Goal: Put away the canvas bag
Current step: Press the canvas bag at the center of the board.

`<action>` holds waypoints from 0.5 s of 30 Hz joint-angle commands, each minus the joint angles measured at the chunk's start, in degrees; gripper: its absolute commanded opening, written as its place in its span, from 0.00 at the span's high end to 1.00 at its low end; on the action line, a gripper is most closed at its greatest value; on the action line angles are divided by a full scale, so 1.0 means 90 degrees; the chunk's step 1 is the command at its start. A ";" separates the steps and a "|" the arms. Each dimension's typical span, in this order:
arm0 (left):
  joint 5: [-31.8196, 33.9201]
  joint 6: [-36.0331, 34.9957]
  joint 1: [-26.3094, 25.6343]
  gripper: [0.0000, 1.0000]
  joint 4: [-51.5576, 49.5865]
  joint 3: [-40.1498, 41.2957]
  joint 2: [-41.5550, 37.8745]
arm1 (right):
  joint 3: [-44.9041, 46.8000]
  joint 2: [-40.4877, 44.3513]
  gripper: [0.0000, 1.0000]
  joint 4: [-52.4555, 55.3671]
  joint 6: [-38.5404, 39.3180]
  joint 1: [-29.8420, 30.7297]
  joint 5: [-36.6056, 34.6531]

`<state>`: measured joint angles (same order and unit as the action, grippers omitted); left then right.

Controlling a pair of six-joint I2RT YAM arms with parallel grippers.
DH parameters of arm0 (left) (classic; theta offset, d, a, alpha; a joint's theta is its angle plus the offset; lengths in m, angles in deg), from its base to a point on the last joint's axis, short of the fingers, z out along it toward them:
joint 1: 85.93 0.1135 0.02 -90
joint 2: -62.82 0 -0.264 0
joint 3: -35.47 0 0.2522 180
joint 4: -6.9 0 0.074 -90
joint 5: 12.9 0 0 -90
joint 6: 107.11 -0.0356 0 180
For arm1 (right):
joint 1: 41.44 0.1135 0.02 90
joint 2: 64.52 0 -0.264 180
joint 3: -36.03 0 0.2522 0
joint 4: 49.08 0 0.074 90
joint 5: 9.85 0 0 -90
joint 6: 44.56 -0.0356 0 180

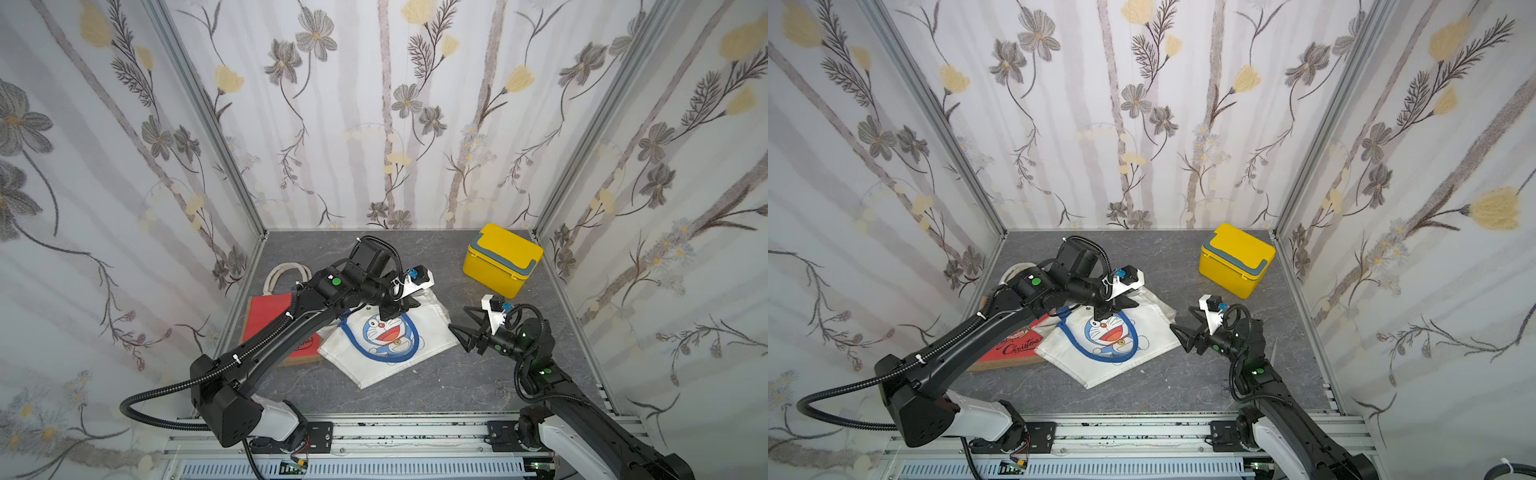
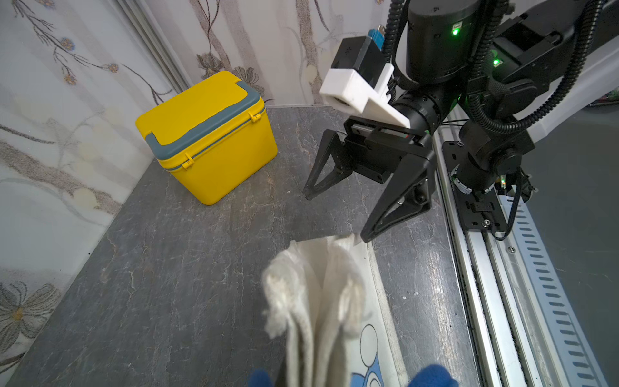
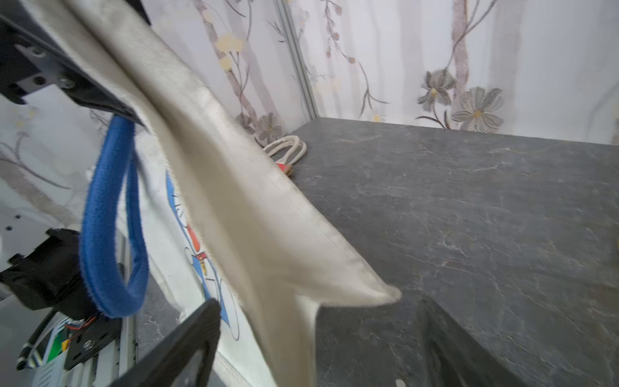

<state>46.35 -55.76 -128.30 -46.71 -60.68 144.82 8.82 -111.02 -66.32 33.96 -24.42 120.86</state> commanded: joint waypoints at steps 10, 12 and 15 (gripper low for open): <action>-0.0865 -0.0707 -0.0067 1.00 -0.0442 -0.0435 0.0343 | -0.0954 -0.1449 0.00 -0.0917 0.0494 0.0272 0.1346; -0.0881 -0.0744 -0.0068 1.00 -0.0549 -0.0530 0.0418 | -0.1218 -0.1869 0.00 -0.0935 0.0571 0.0339 0.1505; -0.0891 -0.0779 -0.0075 1.00 -0.0567 -0.0572 0.0479 | -0.1526 -0.2395 0.00 -0.0776 0.0809 0.0547 0.1588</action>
<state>40.83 -56.24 -128.93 -51.52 -65.08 148.75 -3.23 -130.13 -72.16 38.02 -20.57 132.27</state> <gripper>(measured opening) 0.095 0.996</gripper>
